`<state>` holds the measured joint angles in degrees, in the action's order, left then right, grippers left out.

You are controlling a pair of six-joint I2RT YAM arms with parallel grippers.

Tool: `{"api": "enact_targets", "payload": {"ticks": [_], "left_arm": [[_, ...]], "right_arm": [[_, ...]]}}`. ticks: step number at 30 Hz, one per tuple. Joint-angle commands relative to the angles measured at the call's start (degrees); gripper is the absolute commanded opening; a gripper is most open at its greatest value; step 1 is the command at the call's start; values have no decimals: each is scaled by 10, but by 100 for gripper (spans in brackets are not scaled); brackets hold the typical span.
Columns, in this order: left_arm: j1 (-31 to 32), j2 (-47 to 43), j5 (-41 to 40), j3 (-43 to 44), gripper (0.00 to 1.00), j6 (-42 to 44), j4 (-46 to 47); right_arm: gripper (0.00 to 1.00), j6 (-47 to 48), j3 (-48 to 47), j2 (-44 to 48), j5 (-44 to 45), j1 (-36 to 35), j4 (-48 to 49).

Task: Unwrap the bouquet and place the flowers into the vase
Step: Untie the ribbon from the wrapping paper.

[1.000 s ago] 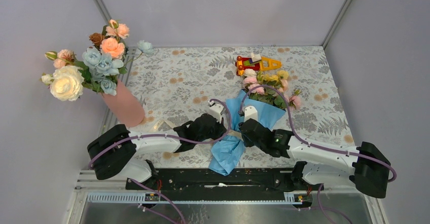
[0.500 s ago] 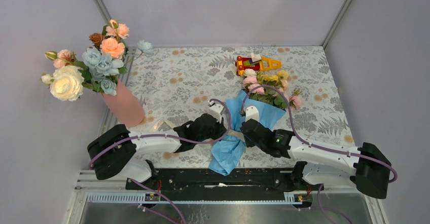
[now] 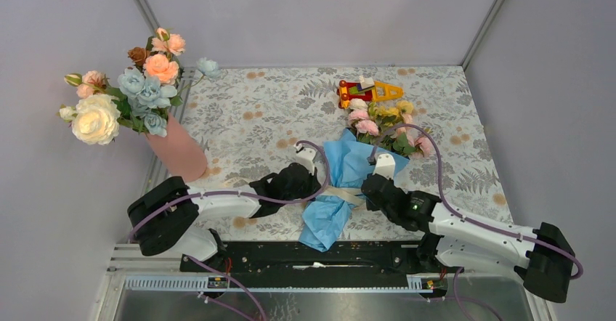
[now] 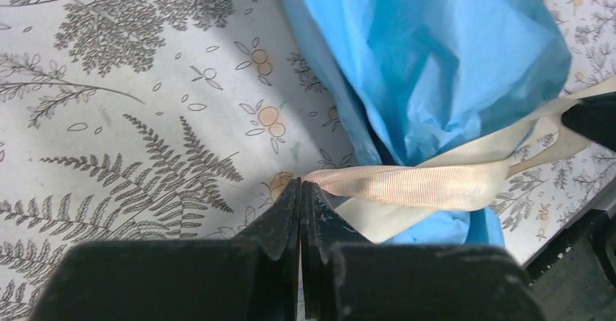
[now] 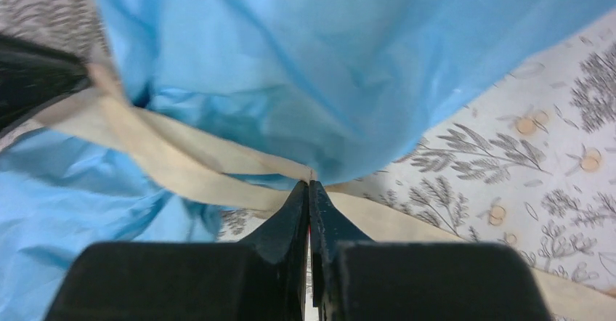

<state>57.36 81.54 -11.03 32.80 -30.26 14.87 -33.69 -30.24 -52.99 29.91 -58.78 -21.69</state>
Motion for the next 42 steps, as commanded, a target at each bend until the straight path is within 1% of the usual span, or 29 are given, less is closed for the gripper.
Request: {"api": "enact_targets", "payload": {"ticks": [1, 4, 9, 12, 14, 15, 17, 18, 19, 21, 23, 26, 31, 35, 42], "left_arm": [[-10, 0, -30, -9, 0, -26, 2], [-12, -1, -31, -9, 0, -27, -3], [-14, 0, -34, -9, 0, -29, -8], [-14, -9, -27, -10, 1, -12, -6], [-15, -23, -19, -7, 10, 14, -9], [-15, -31, -20, -3, 18, 27, -18], [-15, -49, -32, 11, 40, 51, -47], [-15, -58, -38, 19, 49, 65, -61], [-15, -67, -39, 26, 55, 81, -70], [-14, -84, -21, 33, 63, 112, -72], [-12, -98, 8, 38, 67, 141, -62], [-4, -104, 58, 46, 69, 170, -45], [10, -71, 128, 71, 69, 186, -25], [13, -40, 157, 97, 65, 192, -21], [15, 1, 191, 123, 64, 212, -20]], "right_arm": [[0, -74, 29, 33, 25, 42, -28], [0, -89, 44, 57, 24, 61, -28], [0, -111, 58, 80, 35, 66, -32], [0, -126, 64, 86, 38, 67, -35], [0, -131, 65, 86, 38, 68, -35], [0, -132, 65, 86, 37, 68, -35], [0, -130, 64, 85, 35, 68, -35], [0, -126, 64, 85, 31, 68, -29], [0, -124, 66, 87, 27, 68, -23], [0, -124, 70, 92, 20, 68, -11], [0, -126, 75, 95, 16, 67, -3], [0, -126, 78, 95, 14, 68, 3], [0, -125, 77, 93, 10, 68, 2], [0, -124, 77, 95, 9, 68, 3], [0, -122, 78, 94, 3, 68, 8]]}}
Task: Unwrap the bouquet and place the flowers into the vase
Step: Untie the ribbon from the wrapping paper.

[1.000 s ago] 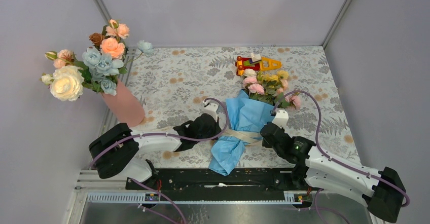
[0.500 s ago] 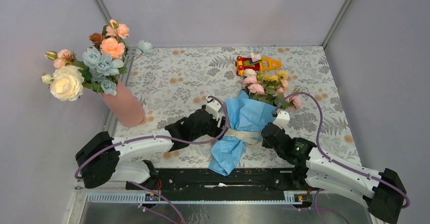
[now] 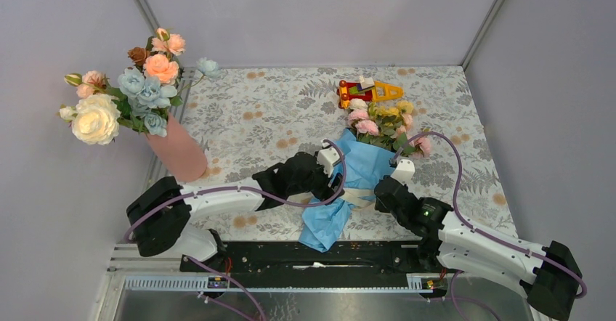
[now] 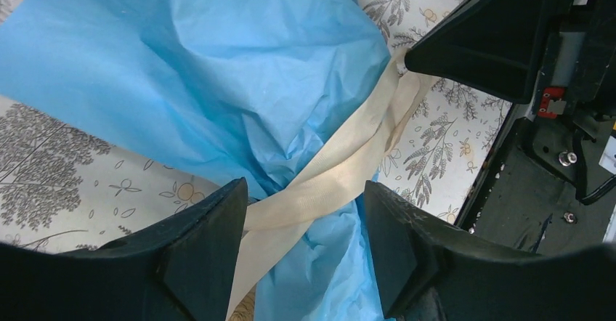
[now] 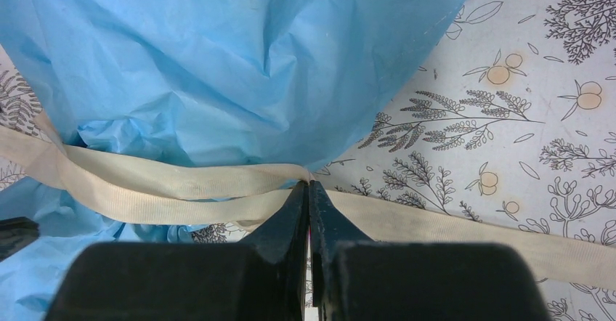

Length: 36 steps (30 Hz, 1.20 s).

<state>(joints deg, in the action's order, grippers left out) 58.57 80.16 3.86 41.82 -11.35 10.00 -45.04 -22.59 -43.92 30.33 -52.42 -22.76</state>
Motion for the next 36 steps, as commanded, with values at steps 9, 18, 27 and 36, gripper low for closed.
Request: {"api": "enact_targets", "payload": {"ticks": [9, 18, 27, 36], "left_arm": [[3, 48, 26, 39, 64, 20, 19], [4, 58, 14, 35, 48, 12, 19], [3, 54, 17, 24, 44, 8, 20], [5, 51, 12, 15, 19, 2, 27]], "right_arm": [[0, -8, 0, -5, -9, 4, 26], [0, -8, 1, -5, -9, 4, 26], [0, -5, -1, -12, -12, 4, 32], [0, -1, -6, -17, -8, 4, 35]]}}
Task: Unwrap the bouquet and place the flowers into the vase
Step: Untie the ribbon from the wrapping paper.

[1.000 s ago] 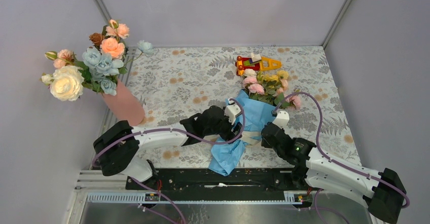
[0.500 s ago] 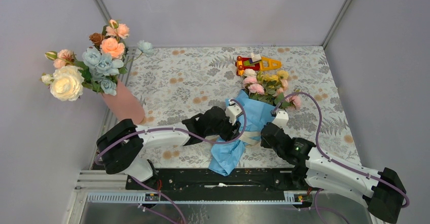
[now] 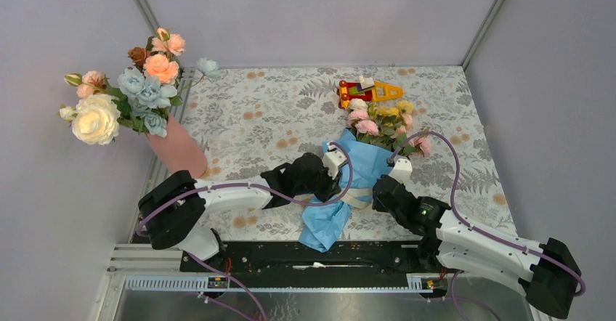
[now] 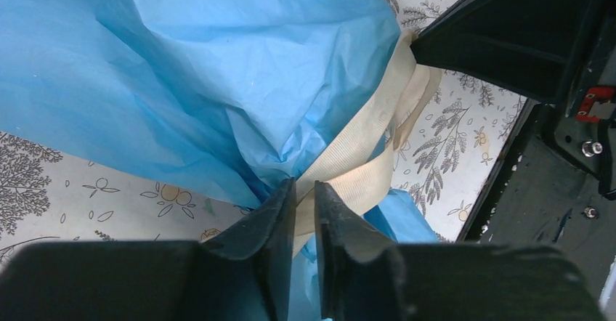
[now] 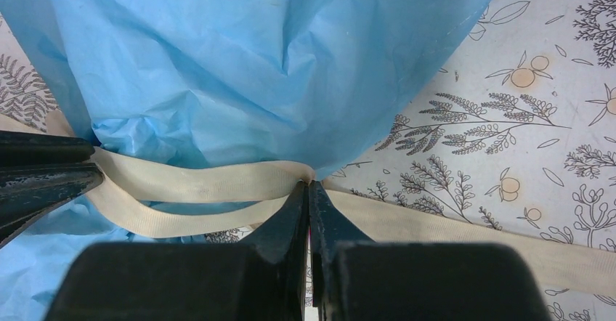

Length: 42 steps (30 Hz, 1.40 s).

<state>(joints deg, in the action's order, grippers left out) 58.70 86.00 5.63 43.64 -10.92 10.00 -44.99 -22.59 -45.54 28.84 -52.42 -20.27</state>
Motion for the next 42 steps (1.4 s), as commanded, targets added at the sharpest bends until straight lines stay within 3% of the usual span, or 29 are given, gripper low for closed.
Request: {"api": "enact_targets", "payload": {"ticks": [1, 6, 25, 38, 42], "left_arm": [[4, -8, -6, -4, 15, -3, 27], [5, -17, -13, -14, 0, -9, 32], [-3, -97, -233, -105, 0, -117, 57], [-90, -111, -249, -157, 0, -251, 23], [-104, -122, -246, -170, 0, -257, 32]], "right_arm": [[0, -1, -7, 0, 7, 4, 10], [0, 0, -5, 2, 15, 5, 9], [0, -119, 42, 50, 62, 41, -67], [0, -176, 81, 80, 58, 65, -67], [0, -181, 89, 99, 61, 67, -68]]}}
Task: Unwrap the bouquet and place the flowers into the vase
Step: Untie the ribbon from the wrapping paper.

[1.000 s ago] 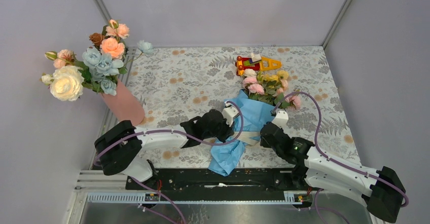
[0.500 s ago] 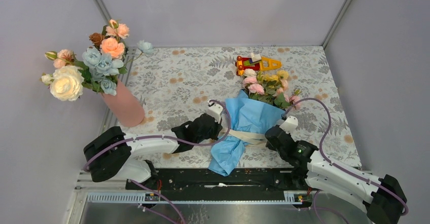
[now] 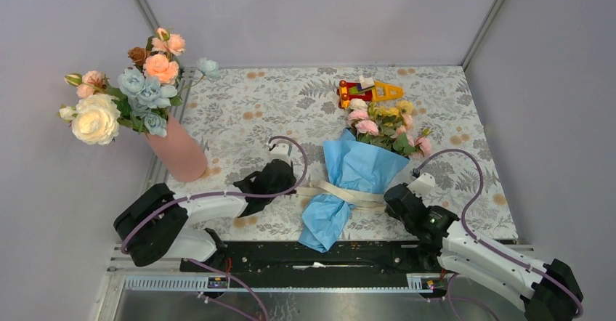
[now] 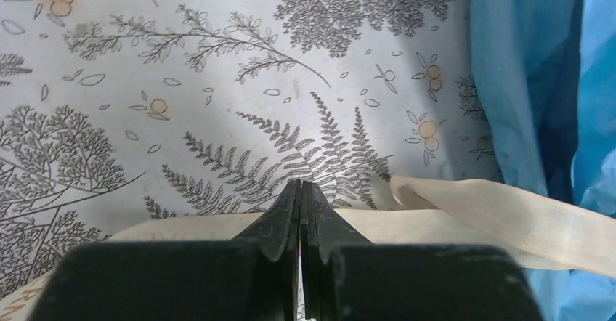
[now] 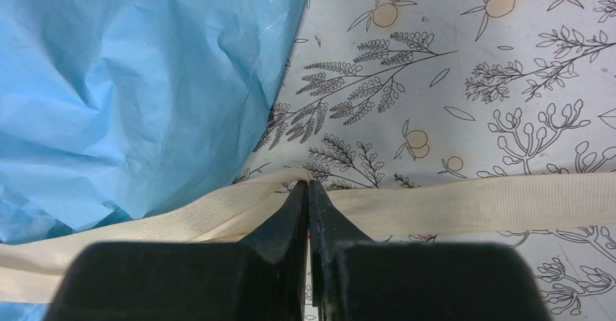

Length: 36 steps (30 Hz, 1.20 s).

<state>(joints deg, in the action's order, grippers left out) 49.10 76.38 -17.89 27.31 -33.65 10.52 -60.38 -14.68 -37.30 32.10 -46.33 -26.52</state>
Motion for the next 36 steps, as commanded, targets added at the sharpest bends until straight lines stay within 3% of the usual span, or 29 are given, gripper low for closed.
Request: {"api": "enact_targets", "payload": {"ticks": [1, 3, 10, 15, 21, 28, 36], "left_arm": [[-9, -28, 2, -10, 0, -18, 40], [-8, -30, 42, -12, 1, 10, 67], [-8, -47, 207, -2, 45, 94, 138], [-7, -44, 247, 24, 65, 105, 129], [23, 3, 232, 77, 73, 84, 71], [48, 34, 168, 94, 74, 23, 35], [70, 39, 90, 108, 76, 13, -2]], "right_arm": [[0, -27, 12, 21, 29, 6, -5], [0, -23, 15, 33, 27, 6, -5], [1, -18, 27, 74, 26, 6, -5], [2, -18, 33, 90, 27, 6, -5], [2, -18, 32, 87, 28, 6, -5], [2, -15, 30, 87, 29, 7, -5], [2, -15, 29, 84, 31, 6, -5]]}}
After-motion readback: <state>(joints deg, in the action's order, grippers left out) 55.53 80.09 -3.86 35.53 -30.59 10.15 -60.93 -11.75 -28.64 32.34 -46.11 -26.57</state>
